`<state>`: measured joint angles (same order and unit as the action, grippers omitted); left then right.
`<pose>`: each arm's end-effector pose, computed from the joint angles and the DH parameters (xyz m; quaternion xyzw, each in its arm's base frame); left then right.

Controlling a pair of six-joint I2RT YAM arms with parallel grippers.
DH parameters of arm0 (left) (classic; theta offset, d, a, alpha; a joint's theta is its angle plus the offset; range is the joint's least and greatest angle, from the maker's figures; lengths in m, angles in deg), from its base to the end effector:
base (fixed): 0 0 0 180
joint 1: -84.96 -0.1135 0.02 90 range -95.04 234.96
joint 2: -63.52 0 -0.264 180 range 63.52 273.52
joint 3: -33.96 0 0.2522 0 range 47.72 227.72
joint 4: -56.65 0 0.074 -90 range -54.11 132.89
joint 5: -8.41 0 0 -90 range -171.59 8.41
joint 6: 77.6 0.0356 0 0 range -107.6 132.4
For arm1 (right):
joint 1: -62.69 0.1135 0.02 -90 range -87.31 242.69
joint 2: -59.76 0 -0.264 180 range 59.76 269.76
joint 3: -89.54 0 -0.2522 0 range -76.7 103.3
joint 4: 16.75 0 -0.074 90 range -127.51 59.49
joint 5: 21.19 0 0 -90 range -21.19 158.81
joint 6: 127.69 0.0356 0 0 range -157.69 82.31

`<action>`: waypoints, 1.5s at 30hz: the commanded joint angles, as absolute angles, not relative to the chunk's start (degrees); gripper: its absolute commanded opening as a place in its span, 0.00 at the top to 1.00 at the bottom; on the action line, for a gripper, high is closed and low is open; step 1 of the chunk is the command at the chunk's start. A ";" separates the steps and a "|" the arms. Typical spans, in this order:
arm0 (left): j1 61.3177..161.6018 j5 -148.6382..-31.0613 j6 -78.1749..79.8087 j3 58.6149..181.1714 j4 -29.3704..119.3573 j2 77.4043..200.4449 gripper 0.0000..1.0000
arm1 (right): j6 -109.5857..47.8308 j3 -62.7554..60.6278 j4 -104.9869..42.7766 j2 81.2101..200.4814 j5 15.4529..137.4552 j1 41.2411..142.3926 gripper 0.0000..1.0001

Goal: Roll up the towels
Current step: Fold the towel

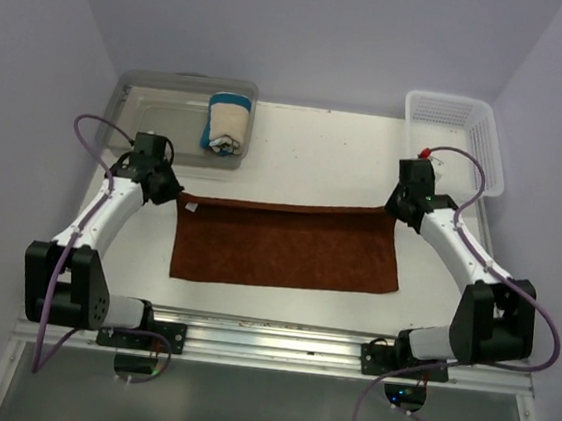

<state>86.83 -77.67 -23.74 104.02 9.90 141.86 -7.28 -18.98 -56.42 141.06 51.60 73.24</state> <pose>0.2789 -0.0067 0.2460 -0.2907 0.9079 -0.0669 0.2945 0.2956 0.0443 0.2493 0.2110 0.9048 -0.0117 0.3698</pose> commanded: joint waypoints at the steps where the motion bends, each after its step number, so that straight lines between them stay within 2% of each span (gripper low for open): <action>1: 86.02 -77.55 -21.71 100.03 9.24 137.26 1.00 | -6.67 -23.78 -58.28 133.87 50.71 73.06 1.00; 10: 86.10 -79.04 -22.41 93.35 2.64 128.13 1.00 | -4.12 -35.82 -65.66 117.79 51.41 72.97 1.00; 15: 86.28 -82.97 -24.60 88.51 0.97 123.30 1.00 | -0.43 -39.07 -69.53 113.56 55.01 72.97 1.00; 24: 86.63 -85.63 -27.59 87.54 -4.74 118.54 1.00 | 1.68 -39.96 -73.49 110.92 55.98 72.97 1.00; 38: 86.54 -85.90 -27.24 88.15 -6.94 117.66 1.00 | 4.84 -39.34 -77.71 106.52 57.56 72.97 1.00; 45: 86.63 -86.95 -27.51 86.92 -6.50 115.99 1.00 | 7.13 -41.19 -77.97 107.93 58.97 72.97 1.00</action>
<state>86.76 -85.95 -27.04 86.77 -6.08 117.78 5.07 -40.58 -76.60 107.51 58.90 73.19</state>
